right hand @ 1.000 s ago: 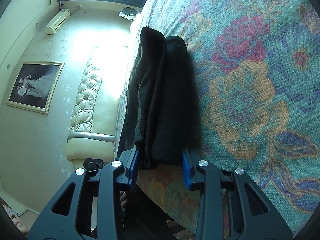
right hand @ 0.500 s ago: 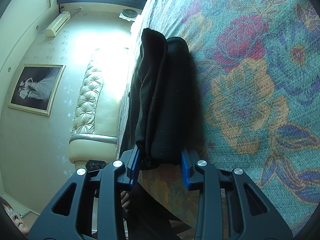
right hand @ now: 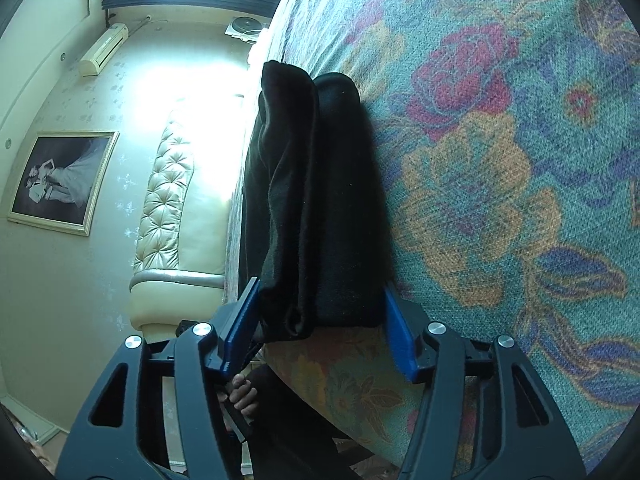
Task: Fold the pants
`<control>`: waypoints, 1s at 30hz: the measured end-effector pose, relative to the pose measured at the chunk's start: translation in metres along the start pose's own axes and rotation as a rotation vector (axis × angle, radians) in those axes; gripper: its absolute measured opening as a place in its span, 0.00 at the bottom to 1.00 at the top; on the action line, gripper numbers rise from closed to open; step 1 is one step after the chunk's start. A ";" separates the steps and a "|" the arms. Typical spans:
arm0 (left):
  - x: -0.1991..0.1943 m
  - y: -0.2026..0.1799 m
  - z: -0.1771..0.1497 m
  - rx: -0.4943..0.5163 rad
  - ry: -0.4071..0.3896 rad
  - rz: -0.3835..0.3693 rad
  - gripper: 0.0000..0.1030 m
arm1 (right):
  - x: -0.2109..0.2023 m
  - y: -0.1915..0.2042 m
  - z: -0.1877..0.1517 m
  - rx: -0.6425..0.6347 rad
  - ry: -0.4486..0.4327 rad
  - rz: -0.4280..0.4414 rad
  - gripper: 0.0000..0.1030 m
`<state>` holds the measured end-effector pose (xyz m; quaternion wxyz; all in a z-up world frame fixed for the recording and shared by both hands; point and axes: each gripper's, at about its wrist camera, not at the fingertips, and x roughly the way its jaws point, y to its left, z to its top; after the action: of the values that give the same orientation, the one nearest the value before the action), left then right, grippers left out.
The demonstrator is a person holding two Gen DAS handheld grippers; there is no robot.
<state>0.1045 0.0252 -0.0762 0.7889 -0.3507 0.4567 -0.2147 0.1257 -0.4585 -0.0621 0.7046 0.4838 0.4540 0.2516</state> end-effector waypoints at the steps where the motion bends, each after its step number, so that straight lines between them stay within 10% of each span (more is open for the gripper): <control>1: -0.001 0.004 0.000 -0.015 -0.003 -0.022 0.47 | 0.001 0.000 0.000 0.002 0.001 0.014 0.64; 8: 0.006 0.004 0.009 -0.068 -0.024 -0.081 0.54 | 0.025 0.021 0.005 -0.084 0.032 -0.029 0.81; 12: 0.009 0.000 0.009 -0.024 -0.010 -0.042 0.45 | 0.035 0.016 0.006 -0.053 0.044 -0.051 0.37; 30: -0.003 -0.017 -0.009 0.024 0.012 -0.023 0.32 | 0.014 0.001 -0.008 -0.011 0.021 0.028 0.33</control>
<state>0.0948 0.0124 -0.0653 0.7876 -0.3453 0.4549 -0.2314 0.1246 -0.4433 -0.0674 0.6989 0.4836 0.4533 0.2688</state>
